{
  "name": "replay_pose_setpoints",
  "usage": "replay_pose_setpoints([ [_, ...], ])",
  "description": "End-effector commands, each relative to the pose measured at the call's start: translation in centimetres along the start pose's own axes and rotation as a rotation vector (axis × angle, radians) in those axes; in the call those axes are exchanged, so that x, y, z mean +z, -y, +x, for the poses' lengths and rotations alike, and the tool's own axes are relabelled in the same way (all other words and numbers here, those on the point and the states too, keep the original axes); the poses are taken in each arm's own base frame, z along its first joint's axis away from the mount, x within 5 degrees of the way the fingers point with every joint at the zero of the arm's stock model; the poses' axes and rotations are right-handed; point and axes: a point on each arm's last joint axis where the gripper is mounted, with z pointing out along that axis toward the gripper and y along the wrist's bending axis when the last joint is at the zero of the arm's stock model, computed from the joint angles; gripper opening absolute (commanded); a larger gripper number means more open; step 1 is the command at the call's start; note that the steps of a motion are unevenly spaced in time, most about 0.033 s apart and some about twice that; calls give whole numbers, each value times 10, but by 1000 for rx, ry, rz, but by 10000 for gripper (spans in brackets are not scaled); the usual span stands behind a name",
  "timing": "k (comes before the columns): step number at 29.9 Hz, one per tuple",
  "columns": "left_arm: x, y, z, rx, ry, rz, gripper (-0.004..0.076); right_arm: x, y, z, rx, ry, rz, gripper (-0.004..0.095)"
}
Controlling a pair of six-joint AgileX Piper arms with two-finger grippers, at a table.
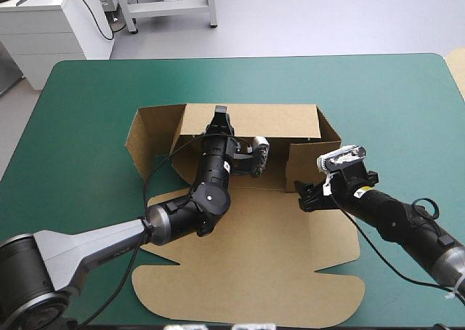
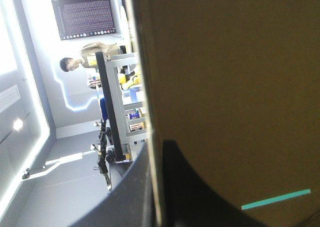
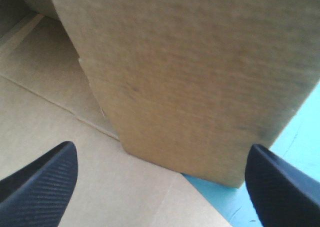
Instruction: Fold the box
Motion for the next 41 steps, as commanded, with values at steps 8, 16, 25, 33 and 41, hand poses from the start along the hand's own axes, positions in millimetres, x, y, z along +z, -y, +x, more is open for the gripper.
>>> replay_pose_setpoints([
  [8, -7, -21, 7, -24, -31, -75, -8, -1, 11, -24, -24, 213, 130, 835],
  [16, -7, -20, 8, -40, -44, -62, -8, 1, 6, -15, -20, 116, 68, 835],
  [25, -7, -20, 8, -40, -44, -62, -8, -21, -12, -5, 23, -54, -99, 61],
  [33, -7, -20, 8, -40, -44, -62, -8, -60, -18, -34, 119, -81, -112, 0],
  [41, -7, -20, 8, -36, -42, -66, -8, -85, -1, -111, -8, -144, 126, -2],
])
